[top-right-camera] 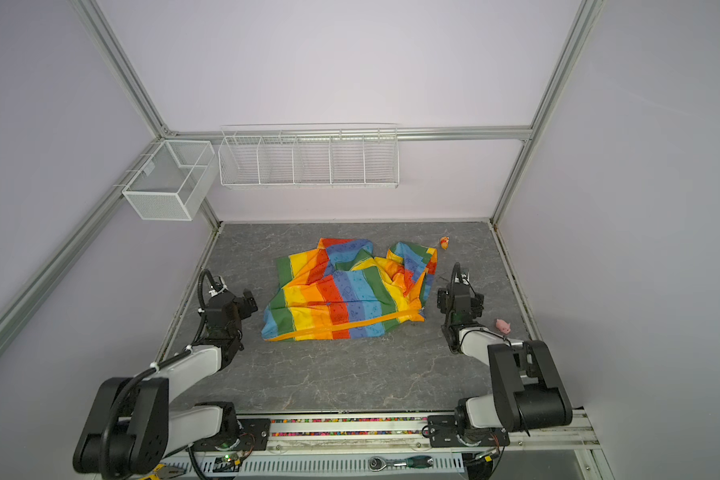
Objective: Zip up the jacket
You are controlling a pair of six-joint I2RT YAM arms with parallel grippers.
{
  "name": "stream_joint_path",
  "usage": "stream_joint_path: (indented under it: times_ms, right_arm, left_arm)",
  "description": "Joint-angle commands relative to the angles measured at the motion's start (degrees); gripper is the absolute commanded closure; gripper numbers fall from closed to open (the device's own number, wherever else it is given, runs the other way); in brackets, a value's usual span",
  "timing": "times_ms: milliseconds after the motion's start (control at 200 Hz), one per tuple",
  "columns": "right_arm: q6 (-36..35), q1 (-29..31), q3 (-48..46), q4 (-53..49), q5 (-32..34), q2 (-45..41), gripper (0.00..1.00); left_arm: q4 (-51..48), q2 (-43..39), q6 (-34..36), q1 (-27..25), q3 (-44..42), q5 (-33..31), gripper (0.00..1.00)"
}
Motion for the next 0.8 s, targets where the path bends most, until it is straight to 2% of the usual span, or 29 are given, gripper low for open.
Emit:
stream_joint_path:
  times_ms: [0, 45, 85, 100, 140, 160, 190, 225, 265, 295, 345, 435, 540, 670, 740, 795]
  right_arm:
    - [-3.8, 0.2, -1.3, 12.4, 0.9, 0.9, 0.11]
    - [-3.7, -1.2, -2.1, 12.9, -3.6, 0.4, 0.11]
    - [-3.7, -2.6, -3.9, 16.5, -8.8, 1.3, 0.11]
    - [-3.9, -3.0, -4.5, 17.4, -10.6, 2.1, 0.12]
    - [-6.3, -2.9, -6.2, 26.8, -12.2, 6.0, 0.12]
    - [-6.5, -2.8, -6.4, 28.3, -12.5, 6.7, 0.11]
    - [-5.8, -2.8, -5.0, 23.0, -12.2, 5.1, 0.11]
    - [-3.9, -3.6, -2.4, 14.1, -13.2, 3.1, 0.11]
    - [-3.7, -5.0, -2.7, 17.4, -15.4, 4.5, 0.11]
    - [-3.8, -5.2, -2.9, 18.5, -15.7, 5.0, 0.11]
    - [-3.2, -5.4, -2.0, 14.0, -16.2, 3.6, 0.11]
    - [-3.3, -5.6, -2.2, 15.6, -16.5, 4.1, 0.11]
    - [-3.3, -5.7, -2.3, 15.6, -16.6, 4.0, 0.11]
    - [-3.3, -5.6, -2.4, 15.6, -16.6, 3.7, 0.12]
    - [-3.3, -5.6, -2.4, 15.5, -16.6, 3.7, 0.12]
    - [-3.4, -5.6, -2.4, 15.3, -16.6, 3.7, 0.12]
  left_arm:
    - [13.3, 5.2, 3.3, 0.2, 0.9, 2.5, 0.01]
    - [21.5, 10.5, 4.4, 0.2, -1.1, 4.2, 0.01]
    - [35.0, 16.1, 6.8, 0.1, -3.4, 4.6, 0.01]
    - [37.3, 16.5, 6.9, -0.1, -3.8, 3.8, 0.01]
    - [29.6, 12.9, 4.8, -0.2, -2.9, 2.1, 0.01]
    - [24.4, 10.8, 3.4, -0.2, -1.7, 1.0, 0.01]
    - [19.2, 10.1, 2.2, 0.2, -0.1, 0.8, 0.01]
    - [22.1, 12.8, 2.6, 0.9, 0.5, 1.8, 0.01]
    - [25.1, 15.0, 4.1, 1.0, 1.6, 2.0, 0.01]
    - [19.5, 13.2, 3.2, 1.0, 2.7, 2.2, 0.01]
    - [12.5, 11.5, 1.9, 1.1, 4.6, 2.0, 0.01]
    - [23.5, 14.8, 4.0, 1.0, 1.9, 2.0, 0.01]
    - [15.3, 12.4, 2.4, 0.9, 3.9, 1.7, 0.01]
    - [23.0, 14.6, 3.9, 1.0, 1.9, 2.3, 0.01]
    - [19.3, 13.4, 3.3, 1.0, 2.7, 2.3, 0.01]
    - [20.0, 13.6, 3.3, 1.0, 2.5, 2.3, 0.01]
